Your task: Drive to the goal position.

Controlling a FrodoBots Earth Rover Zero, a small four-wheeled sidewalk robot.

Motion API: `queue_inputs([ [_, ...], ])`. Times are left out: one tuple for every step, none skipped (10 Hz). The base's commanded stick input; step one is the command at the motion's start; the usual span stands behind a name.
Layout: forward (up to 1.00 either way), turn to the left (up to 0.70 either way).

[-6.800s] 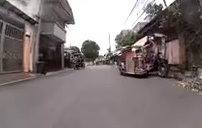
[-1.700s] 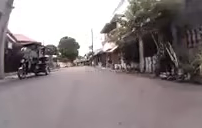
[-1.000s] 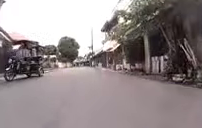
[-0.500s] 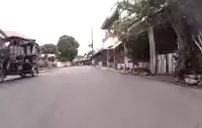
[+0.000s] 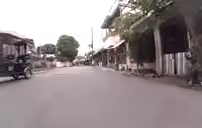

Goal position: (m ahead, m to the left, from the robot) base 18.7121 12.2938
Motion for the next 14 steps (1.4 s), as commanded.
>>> queue_inputs([
  [1.0, 0.0],
  [1.0, 0.0],
  [1.0, 0.0],
  [1.0, 0.0],
  [1.0, 0.0],
  [1.0, 0.0],
  [1.0, 0.0],
  [1.0, 0.0],
  [1.0, 0.0],
  [1.0, 0.0],
  [1.0, 0.0],
  [1.0, 0.0],
  [1.0, 0.0],
  [0.92, 0.0],
])
